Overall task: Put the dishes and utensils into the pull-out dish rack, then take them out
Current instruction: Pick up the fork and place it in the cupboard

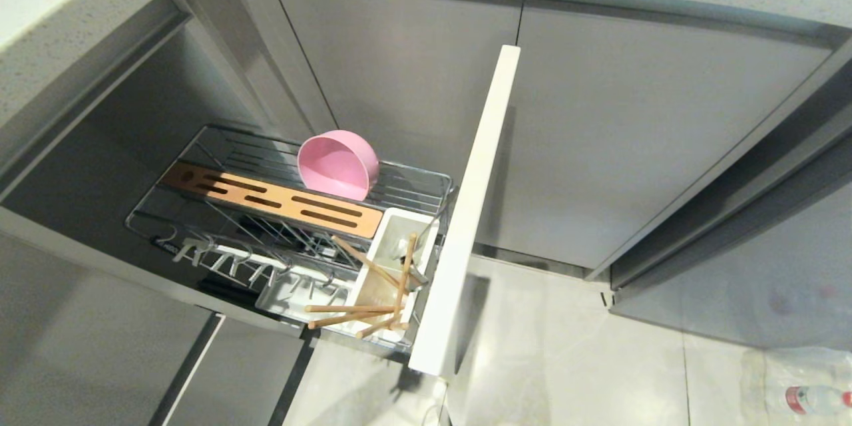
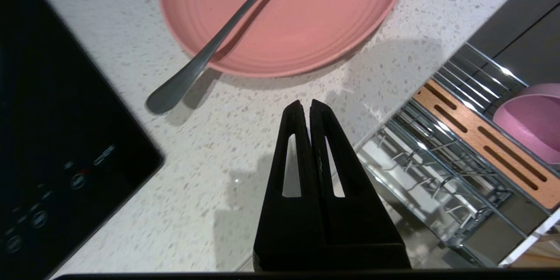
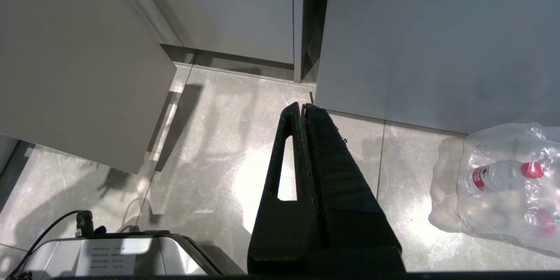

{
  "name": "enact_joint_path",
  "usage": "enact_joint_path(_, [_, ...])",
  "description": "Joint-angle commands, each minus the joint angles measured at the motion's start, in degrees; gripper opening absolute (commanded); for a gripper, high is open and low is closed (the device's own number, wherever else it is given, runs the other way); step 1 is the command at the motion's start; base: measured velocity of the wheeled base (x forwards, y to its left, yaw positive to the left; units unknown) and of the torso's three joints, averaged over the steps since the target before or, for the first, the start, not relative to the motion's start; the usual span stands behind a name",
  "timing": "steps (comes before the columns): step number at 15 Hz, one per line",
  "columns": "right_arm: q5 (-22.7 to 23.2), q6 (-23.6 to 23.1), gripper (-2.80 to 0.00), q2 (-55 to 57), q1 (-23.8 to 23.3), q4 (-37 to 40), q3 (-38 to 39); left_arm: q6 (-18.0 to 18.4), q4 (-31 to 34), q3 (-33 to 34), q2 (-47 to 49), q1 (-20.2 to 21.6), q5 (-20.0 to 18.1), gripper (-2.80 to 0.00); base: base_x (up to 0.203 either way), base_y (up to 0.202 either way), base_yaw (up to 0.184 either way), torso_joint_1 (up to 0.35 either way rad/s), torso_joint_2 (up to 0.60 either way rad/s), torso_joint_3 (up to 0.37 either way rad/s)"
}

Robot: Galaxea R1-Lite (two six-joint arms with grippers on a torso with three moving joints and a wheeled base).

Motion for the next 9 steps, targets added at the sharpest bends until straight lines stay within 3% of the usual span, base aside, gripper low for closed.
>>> enact_joint_path(1, [0.0,0.01,-2.8,0.02,0.01,-0.02,0.09,-0.12,0.3,-0.05,3.79,2.47,-1.89,-2.8,0.0,0.0,0.0,0.0,0.0,0.0])
enact_joint_path(9, [0.0,0.01,-2.8,0.02,0.01,-0.02,0.09,-2.33,-8.77,-0.12,7.48,3.59,2.86,-2.8,0.0,0.0,0.0,0.0,0.0,0.0])
